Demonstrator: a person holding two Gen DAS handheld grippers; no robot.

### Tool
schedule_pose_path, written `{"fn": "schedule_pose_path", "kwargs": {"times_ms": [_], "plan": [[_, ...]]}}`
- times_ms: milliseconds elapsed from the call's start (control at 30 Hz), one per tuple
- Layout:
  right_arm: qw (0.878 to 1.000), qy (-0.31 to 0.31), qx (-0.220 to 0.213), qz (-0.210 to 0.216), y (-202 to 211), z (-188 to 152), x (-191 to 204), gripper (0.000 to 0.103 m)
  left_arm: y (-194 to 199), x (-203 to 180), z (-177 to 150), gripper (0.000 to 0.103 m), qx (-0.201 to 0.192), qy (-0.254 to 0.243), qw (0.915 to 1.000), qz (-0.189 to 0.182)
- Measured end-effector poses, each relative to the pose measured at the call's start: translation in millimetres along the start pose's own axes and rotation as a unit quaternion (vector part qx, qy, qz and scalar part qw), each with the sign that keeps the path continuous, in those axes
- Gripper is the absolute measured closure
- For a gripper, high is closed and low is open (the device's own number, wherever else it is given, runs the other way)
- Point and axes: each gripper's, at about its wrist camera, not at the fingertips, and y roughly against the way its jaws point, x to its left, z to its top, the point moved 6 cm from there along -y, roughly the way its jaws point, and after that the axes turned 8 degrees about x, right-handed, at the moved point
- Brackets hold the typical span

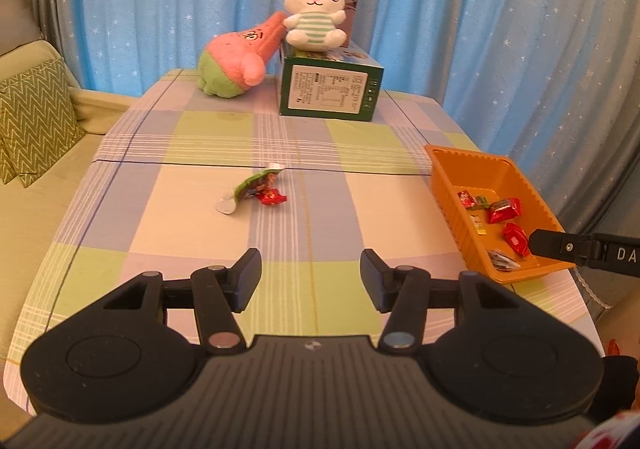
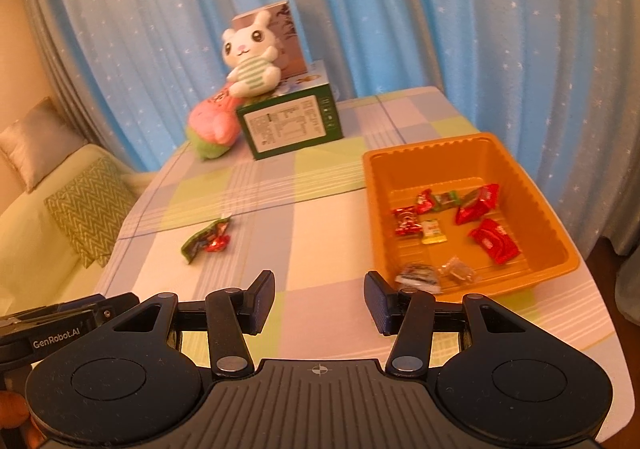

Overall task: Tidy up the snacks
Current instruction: 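Withdraw both grippers from the tray toward the green packet, then grasp the green packet with the left gripper while the right grasps the small red candy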

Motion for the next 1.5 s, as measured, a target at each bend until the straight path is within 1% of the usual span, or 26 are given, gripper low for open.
{"fn": "schedule_pose_path", "kwargs": {"times_ms": [333, 600, 1200, 1500], "plan": [[1.0, 0.023, 0.007, 0.01, -21, 4, 26, 0.053, -6, 21, 4, 0.052, 0.001, 0.007, 0.9999, 0.012], [0.999, 0.046, 0.018, 0.015, -46, 9, 47, 0.053, -19, 38, 10, 0.052, 0.006, 0.013, 0.9997, 0.019], [0.994, 0.085, 0.061, 0.023, -128, 18, 82, 0.053, -61, 76, 35, 0.052, 0.016, 0.019, 0.9992, 0.032], [0.993, 0.094, 0.057, 0.038, -169, 23, 86, 0.053, -91, 90, 46, 0.052, 0.016, 0.02, 0.999, 0.038]]}}
